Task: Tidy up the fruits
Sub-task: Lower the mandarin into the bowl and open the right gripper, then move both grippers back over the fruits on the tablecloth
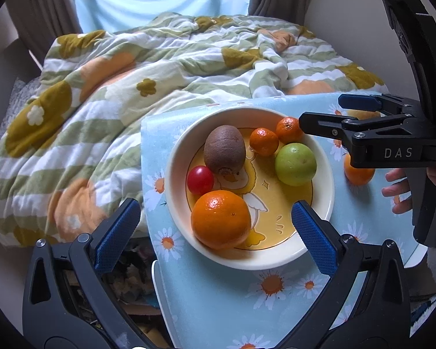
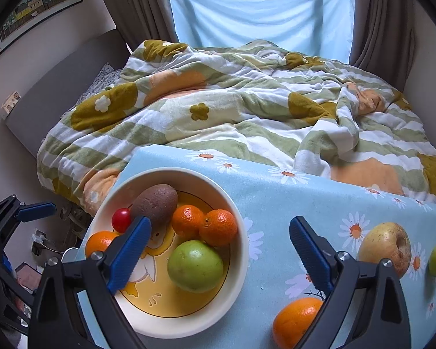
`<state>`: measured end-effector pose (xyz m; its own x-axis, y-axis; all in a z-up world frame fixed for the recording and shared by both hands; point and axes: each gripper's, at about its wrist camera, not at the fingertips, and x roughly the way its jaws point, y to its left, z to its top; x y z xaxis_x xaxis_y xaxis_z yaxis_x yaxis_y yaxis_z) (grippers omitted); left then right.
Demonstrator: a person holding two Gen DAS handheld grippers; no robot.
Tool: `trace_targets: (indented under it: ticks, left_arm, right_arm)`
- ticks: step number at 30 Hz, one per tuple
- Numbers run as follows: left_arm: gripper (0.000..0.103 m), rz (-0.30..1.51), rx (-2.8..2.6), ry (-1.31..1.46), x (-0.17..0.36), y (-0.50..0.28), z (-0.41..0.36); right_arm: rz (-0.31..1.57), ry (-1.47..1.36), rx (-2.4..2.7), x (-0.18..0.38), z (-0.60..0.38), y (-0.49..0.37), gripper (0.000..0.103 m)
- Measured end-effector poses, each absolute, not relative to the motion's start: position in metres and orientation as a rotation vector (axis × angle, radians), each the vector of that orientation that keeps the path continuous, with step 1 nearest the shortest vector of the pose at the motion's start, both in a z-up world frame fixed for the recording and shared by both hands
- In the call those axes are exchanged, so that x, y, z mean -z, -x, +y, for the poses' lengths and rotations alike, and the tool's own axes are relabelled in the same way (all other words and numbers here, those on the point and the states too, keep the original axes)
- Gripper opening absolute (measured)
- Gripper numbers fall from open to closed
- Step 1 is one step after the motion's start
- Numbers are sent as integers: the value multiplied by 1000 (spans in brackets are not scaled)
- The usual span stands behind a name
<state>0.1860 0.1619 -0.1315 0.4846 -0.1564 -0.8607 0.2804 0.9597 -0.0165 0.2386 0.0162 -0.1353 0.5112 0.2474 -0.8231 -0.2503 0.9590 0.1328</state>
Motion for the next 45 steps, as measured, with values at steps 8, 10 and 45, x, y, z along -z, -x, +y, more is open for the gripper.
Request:
trace_targets:
  ticks: [8,10,45]
  left_arm:
    - [103,1029,204,-150,110,-172,139]
    - [103,1024,197,-143,104,-170,127]
    - [103,945,335,-220,104,-181,-121]
  right_arm:
    - [969,-39,-317,104,-20,-208,96]
    - [945,-35,-301,93,-35,-196,96]
    - [964,-60,-74,83,-306,-134,96]
